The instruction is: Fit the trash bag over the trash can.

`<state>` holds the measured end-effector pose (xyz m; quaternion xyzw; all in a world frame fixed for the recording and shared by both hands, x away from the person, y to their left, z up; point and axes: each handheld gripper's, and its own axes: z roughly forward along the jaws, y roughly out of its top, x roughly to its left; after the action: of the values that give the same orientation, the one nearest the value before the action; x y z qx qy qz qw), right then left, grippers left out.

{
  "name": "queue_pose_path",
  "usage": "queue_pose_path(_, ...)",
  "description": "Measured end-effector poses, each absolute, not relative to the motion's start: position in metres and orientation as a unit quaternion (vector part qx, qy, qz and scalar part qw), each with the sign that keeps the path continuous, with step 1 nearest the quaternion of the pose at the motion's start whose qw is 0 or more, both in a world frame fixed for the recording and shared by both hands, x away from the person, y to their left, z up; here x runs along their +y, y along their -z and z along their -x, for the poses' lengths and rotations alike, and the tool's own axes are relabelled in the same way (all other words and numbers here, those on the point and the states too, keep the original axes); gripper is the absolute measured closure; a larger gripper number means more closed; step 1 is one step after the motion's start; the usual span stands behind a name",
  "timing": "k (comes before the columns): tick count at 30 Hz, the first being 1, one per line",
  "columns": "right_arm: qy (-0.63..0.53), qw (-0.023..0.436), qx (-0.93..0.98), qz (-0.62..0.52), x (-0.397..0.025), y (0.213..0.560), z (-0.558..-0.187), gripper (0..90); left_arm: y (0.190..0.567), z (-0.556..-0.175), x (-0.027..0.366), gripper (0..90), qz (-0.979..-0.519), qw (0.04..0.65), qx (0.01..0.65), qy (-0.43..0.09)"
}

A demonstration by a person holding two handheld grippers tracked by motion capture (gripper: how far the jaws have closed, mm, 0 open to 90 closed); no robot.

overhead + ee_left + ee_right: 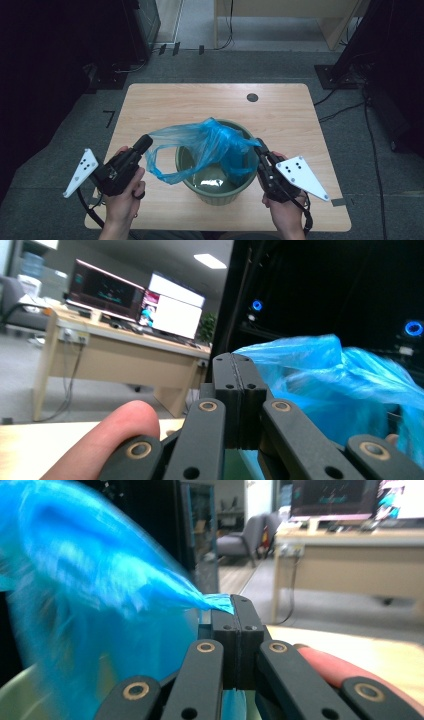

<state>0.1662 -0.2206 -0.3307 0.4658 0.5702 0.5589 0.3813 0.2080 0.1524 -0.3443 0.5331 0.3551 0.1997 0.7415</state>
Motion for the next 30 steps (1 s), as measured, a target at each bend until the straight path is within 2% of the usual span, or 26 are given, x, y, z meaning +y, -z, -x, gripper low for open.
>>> queue_pose_path(5,-0.562,0.388,0.576,-0.448,-0.218,0.326,-0.160,90.0,0.343,-0.208,0.156,86.6,-0.525,0.747,0.359,-0.192)
queue_pose_path(10,-0.567,0.386,0.577,-0.444,-0.216,0.324,-0.157,90.0,0.341,-0.209,0.160,57.1,-0.528,0.759,0.339,-0.173)
queue_pose_path(16,-0.563,0.385,0.584,-0.439,-0.211,0.327,-0.158,90.0,0.331,-0.198,0.153,35.1,-0.538,0.745,0.324,-0.227)
queue_pose_path(21,-0.557,0.391,0.590,-0.434,-0.204,0.329,-0.158,90.0,0.320,-0.182,0.142,30.7,-0.557,0.723,0.294,-0.284)
queue_pose_path(27,-0.552,0.395,0.598,-0.426,-0.196,0.331,-0.156,90.0,0.306,-0.159,0.123,29.0,-0.577,0.724,0.239,-0.295)
queue_pose_path(30,-0.551,0.395,0.602,-0.422,-0.192,0.332,-0.155,90.0,0.305,-0.151,0.107,24.6,-0.609,0.714,0.203,-0.280)
